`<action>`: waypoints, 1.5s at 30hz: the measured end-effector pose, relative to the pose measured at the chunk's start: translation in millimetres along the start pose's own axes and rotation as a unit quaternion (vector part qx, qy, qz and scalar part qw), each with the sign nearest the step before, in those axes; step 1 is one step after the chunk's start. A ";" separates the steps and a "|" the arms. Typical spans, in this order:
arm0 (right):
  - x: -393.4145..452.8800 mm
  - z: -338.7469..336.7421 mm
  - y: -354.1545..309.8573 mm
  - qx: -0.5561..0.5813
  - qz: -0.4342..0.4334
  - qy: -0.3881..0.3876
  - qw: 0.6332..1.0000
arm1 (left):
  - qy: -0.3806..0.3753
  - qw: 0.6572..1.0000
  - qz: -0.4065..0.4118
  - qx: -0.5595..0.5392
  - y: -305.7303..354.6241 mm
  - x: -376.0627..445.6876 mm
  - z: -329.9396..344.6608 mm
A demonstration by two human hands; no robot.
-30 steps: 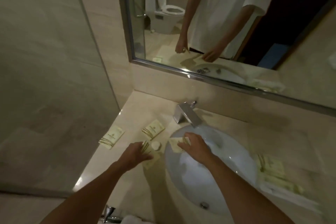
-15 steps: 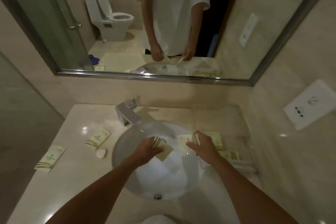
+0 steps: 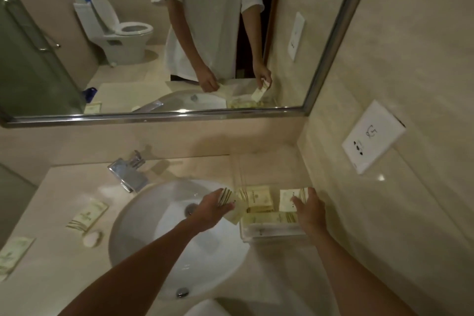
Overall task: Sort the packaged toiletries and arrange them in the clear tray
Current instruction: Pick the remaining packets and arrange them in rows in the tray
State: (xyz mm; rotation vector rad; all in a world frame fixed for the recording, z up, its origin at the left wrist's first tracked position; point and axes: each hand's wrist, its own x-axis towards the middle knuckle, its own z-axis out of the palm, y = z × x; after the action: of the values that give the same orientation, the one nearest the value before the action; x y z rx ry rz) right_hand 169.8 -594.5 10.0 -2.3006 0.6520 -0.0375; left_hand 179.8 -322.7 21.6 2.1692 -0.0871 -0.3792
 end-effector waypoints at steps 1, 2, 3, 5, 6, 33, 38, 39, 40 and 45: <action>5.7 -0.1 4.3 -0.005 0.007 -0.001 1.000 | -0.003 1.000 0.001 0.002 3.1 4.4 3.2; 7.9 1.7 5.8 -0.004 0.018 -0.003 1.000 | -0.005 1.000 0.000 0.004 3.5 5.3 3.7; 12.5 3.3 8.4 0.001 0.030 -0.004 1.000 | -0.007 1.000 -0.001 0.007 6.1 7.7 5.1; 22.3 6.2 12.6 0.018 0.055 -0.002 0.998 | -0.004 1.000 -0.006 0.015 10.2 14.8 9.7; 26.6 8.3 13.6 0.031 0.067 -0.003 0.997 | -0.001 1.000 -0.005 0.018 11.7 17.6 11.1; 52.6 31.3 21.6 -0.033 0.063 0.007 0.997 | -0.015 0.978 -0.104 -0.177 19.2 54.1 42.8; 53.7 8.7 15.1 -0.055 0.006 0.052 0.997 | -0.032 0.908 -0.225 -0.352 42.3 63.7 77.5; 54.6 5.1 12.9 -0.057 -0.005 0.060 0.997 | -0.043 0.888 -0.254 -0.381 48.8 65.1 86.4; 54.7 1.1 9.0 -0.061 -0.014 0.066 0.996 | -0.053 0.869 -0.284 -0.402 55.3 66.1 94.6; 59.4 -14.5 -7.0 -0.059 -0.072 0.074 0.993 | -0.084 0.800 -0.385 -0.453 77.7 71.8 134.0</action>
State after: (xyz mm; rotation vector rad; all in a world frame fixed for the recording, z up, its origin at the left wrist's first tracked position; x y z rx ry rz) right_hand 221.6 -627.3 15.7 -2.4737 0.5756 -0.2460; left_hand 213.6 -487.8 -5.9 1.1113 0.7605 -0.8620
